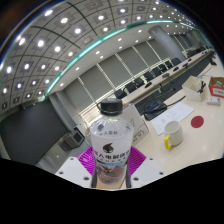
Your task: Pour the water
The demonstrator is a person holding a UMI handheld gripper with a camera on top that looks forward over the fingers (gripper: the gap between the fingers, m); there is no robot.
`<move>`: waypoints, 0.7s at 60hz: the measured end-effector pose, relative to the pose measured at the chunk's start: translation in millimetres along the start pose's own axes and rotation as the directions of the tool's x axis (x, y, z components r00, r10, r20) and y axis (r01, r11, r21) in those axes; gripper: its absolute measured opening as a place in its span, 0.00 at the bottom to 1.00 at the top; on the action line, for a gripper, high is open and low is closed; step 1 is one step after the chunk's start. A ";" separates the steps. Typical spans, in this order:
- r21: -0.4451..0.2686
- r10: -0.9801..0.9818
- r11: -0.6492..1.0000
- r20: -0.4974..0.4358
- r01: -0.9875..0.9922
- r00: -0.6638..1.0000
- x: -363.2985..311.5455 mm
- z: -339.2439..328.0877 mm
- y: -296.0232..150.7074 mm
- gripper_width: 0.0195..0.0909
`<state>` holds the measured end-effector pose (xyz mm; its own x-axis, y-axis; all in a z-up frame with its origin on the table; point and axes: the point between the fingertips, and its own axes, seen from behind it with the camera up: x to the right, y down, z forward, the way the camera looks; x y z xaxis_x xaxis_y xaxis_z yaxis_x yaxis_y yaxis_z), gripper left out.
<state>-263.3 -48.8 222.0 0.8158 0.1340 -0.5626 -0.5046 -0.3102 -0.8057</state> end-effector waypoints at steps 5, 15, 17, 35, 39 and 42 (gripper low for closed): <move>-0.003 0.255 0.967 0.068 -0.255 0.965 -4.8 24.9 -26.3 0.27; -0.062 0.705 0.706 0.151 -0.705 0.693 33.4 82.9 -62.0 0.26; -0.072 0.766 0.638 0.153 -0.766 0.624 45.1 92.9 -65.5 0.27; -0.169 0.986 0.159 0.080 -0.973 0.147 114.3 147.1 -45.1 0.27; -0.180 0.989 0.142 0.068 -0.973 0.132 118.0 150.1 -41.8 0.26; -0.188 0.989 0.148 0.060 -0.971 0.139 117.7 152.8 -40.4 0.26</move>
<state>-190.1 123.3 160.0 -0.4028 -0.2315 -0.8855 -0.8134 -0.3531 0.4623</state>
